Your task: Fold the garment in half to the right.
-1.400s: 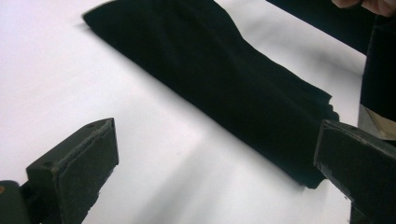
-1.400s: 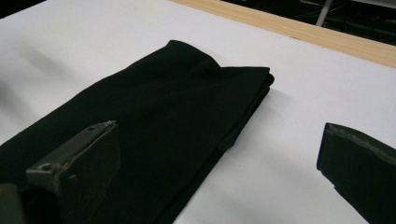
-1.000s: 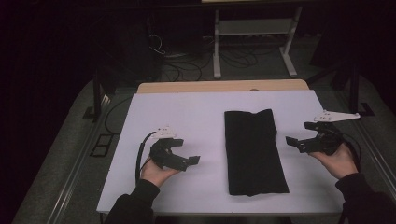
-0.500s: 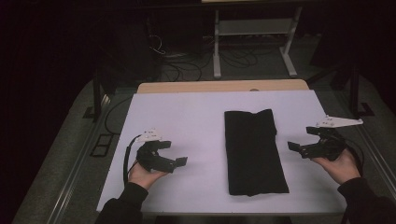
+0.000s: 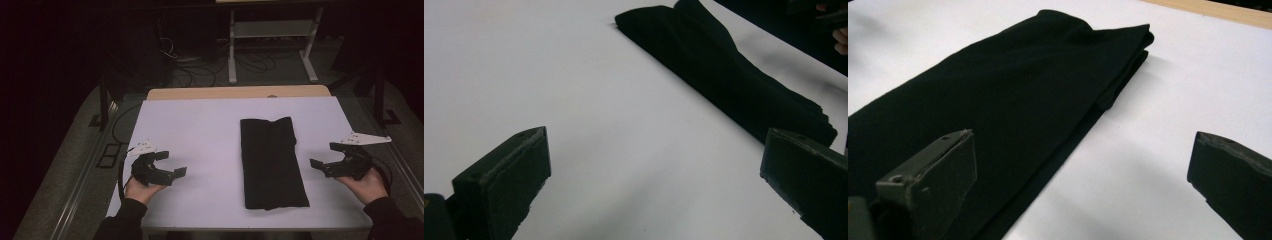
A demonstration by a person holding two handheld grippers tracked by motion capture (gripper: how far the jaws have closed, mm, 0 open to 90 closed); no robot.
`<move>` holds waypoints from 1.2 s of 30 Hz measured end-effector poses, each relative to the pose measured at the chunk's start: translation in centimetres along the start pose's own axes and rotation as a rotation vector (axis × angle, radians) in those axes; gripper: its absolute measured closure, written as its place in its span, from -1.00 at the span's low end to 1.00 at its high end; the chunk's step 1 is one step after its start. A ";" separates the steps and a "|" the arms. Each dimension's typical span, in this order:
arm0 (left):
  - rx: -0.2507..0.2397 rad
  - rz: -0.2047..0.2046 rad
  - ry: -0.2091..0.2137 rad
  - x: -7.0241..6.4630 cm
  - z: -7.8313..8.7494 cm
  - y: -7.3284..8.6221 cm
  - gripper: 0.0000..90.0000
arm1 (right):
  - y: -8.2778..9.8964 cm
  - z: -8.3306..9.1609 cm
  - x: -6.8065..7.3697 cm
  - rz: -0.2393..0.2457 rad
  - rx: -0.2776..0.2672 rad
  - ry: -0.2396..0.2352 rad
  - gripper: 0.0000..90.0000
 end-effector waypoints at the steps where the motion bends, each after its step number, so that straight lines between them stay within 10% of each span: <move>1: -0.005 0.004 -0.005 0.2 0.2 0.0 -1.00 | 0.2 0.0 0.0 0.001 0.002 0.001 -1.00; 36: -0.113 0.056 -0.177 5.3 6.3 2.8 -1.00 | 3.7 1.8 0.8 -0.021 -0.005 0.012 -1.00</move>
Point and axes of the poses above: each handheld gripper's, and its own axes: z roughly backward along the jaws, y roughly out of its underside, x roughly to its left, the point moved 8 cm from there along -z, roughly forward along the jaws, and after that the axes turned 8 degrees about -x, right-handed, at the moved point
